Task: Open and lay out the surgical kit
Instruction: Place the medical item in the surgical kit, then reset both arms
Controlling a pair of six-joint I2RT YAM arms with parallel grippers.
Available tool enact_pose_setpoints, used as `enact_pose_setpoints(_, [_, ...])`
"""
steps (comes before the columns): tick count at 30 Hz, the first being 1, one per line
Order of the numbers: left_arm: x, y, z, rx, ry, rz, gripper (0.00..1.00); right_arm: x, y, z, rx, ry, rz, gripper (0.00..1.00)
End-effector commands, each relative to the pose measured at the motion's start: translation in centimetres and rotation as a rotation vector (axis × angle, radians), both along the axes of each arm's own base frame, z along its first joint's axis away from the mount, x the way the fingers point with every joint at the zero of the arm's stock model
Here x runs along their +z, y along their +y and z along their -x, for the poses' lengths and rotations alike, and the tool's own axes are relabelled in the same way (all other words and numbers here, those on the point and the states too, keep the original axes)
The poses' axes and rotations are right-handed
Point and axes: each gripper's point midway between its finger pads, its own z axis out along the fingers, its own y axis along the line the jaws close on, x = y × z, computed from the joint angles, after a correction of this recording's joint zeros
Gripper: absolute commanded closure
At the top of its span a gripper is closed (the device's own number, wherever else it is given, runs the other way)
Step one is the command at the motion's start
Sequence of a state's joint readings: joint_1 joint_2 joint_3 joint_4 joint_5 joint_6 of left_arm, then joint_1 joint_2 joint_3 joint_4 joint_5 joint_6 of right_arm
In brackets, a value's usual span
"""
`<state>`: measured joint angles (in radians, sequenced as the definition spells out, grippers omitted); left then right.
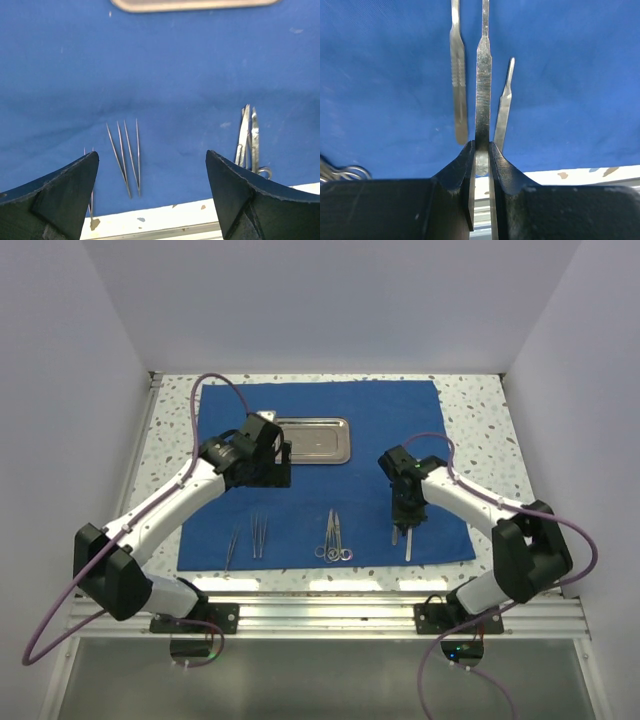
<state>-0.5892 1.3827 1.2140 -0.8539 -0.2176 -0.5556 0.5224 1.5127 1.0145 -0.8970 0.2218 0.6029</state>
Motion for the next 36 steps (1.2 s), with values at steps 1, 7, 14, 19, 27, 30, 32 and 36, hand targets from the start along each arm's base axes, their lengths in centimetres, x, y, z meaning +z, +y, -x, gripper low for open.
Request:
enact_pose_setpoints(1, [2.4, -0.2, -1.9, -0.007, -0.07, -0.005, 0.09, 1.2, 2.6, -1.2, -0.008, -0.121, -0.172, 0.96])
enact_pose_setpoints(7, [3.7, -0.4, -2.6, 0.005, -0.087, -0.01, 0.09, 4.3, 1.2, -0.5, 0.014, -0.183, -0.153, 0.02])
enact_pose_setpoints(14, [6.8, 0.4, -3.4, 0.037, -0.168, -0.012, 0.07, 17.4, 0.3, -1.1, 0.031, -0.483, -0.243, 0.01])
enact_pose_setpoints(19, [11.0, 2.3, -3.1, 0.086, -0.307, 0.004, 0.03, 25.0, -1.8, -1.1, 0.064, -0.677, -0.216, 0.02])
enact_pose_setpoints(27, [17.2, 6.0, -1.6, 0.186, -0.531, 0.035, 0.01, 31.3, -2.5, 0.3, 0.155, -0.803, -0.245, 0.02])
enact_pose_setpoints(30, [18.5, 6.9, -1.3, 0.209, -0.57, 0.022, 0.0, 31.6, -2.5, 1.0, 0.174, -0.821, -0.264, 0.01])
enact_pose_setpoints(32, [18.8, 7.3, -1.4, 0.225, -0.575, 0.012, 0.0, 32.0, -2.1, 1.6, 0.218, -0.85, -0.3, 0.02])
enact_pose_setpoints(36, [18.7, 8.0, -2.1, 0.256, -0.617, -0.028, 0.0, 31.8, -3.6, 1.8, 0.144, -0.859, -0.259, 0.01])
